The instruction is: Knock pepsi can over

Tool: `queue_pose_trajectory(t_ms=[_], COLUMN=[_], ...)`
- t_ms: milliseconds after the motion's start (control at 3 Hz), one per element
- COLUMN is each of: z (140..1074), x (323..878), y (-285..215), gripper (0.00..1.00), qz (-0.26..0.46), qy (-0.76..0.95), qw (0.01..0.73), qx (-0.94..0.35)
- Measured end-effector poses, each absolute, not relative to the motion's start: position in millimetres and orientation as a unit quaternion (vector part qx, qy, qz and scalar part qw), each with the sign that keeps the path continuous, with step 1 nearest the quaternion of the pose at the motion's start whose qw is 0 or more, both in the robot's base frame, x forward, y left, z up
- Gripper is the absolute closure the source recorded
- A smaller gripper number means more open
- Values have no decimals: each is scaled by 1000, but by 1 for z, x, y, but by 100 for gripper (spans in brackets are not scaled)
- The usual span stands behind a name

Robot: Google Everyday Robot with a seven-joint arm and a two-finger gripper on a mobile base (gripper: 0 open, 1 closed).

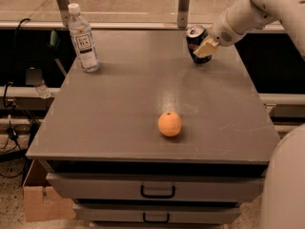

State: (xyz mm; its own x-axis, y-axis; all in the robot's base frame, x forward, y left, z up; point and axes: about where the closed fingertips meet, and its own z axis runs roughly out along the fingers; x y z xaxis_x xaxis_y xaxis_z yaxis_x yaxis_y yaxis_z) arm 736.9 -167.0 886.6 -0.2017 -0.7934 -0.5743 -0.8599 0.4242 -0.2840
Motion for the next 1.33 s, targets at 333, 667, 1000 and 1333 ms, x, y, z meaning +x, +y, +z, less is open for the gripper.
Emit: queue_pose_trajectory(t_ms=[333,667,1000,1333], z=[914,943,945,938], x=[728,717,705,696], y=[-189,-188,-191,-197], gripper=[100,100,100,100], qz=[55,65,44,-2], qy=[763,741,727,712], qw=[349,364,335,294], qx=[-542,-561,-597,-637])
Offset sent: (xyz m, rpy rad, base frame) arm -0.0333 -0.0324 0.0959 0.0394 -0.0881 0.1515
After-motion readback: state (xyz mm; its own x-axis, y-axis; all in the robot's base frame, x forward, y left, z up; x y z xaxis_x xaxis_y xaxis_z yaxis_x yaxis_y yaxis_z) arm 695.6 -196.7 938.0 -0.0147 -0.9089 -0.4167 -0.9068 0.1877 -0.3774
